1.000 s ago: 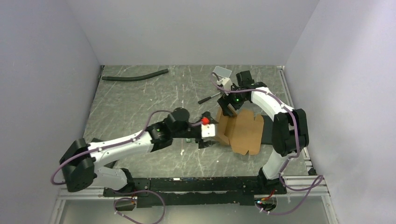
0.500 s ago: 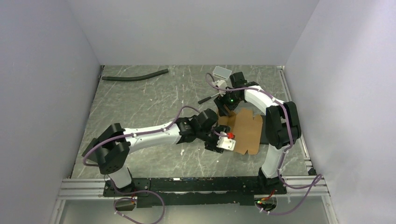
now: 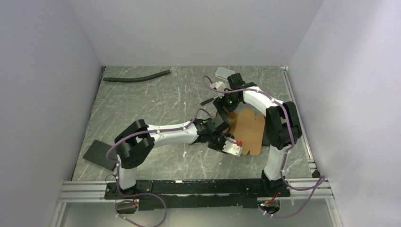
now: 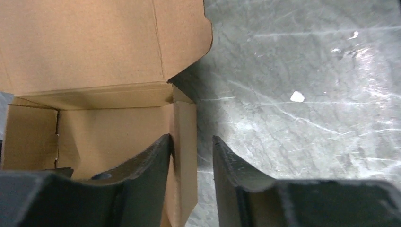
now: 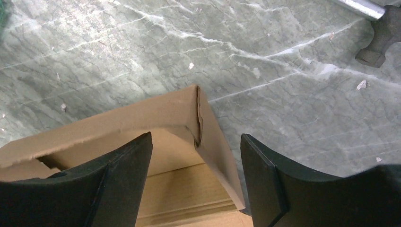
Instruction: Fold the paper box
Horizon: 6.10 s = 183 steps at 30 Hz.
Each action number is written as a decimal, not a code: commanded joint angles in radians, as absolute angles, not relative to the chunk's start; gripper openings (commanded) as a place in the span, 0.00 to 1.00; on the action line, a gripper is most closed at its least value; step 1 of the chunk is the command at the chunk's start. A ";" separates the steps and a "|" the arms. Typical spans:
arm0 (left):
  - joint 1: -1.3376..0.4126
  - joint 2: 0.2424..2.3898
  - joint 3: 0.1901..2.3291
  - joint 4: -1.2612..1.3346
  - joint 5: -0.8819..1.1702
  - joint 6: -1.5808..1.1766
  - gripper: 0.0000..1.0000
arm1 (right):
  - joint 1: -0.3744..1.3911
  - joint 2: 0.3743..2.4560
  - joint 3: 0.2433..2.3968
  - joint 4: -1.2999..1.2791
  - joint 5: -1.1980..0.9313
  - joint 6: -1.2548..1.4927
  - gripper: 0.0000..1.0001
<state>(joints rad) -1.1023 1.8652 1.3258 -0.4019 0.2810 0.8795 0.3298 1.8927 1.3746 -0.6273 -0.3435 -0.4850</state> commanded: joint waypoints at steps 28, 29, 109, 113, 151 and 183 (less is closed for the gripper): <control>-1.015 2.031 1.555 -0.640 0.358 0.607 0.00 | 0.212 1.674 1.494 -0.760 -0.361 -0.516 1.00; -1.015 2.030 1.554 -0.636 0.355 0.582 0.00 | 0.191 1.656 1.491 -0.762 -0.371 -0.516 1.00; -0.727 1.722 1.196 -0.274 0.053 -0.438 0.85 | -0.354 1.347 1.164 -0.623 -0.959 -0.371 0.00; -0.757 1.755 1.260 -0.419 -0.120 -0.450 0.86 | -0.358 1.346 1.161 -0.605 -0.922 -0.360 0.00; -0.825 1.709 1.181 -0.534 -0.202 -0.621 0.06 | -0.073 1.467 1.144 -0.605 -0.933 -0.364 0.00; -0.820 1.676 1.272 -0.236 0.031 -0.373 0.60 | 0.110 1.609 1.368 -0.779 -0.883 -0.522 0.00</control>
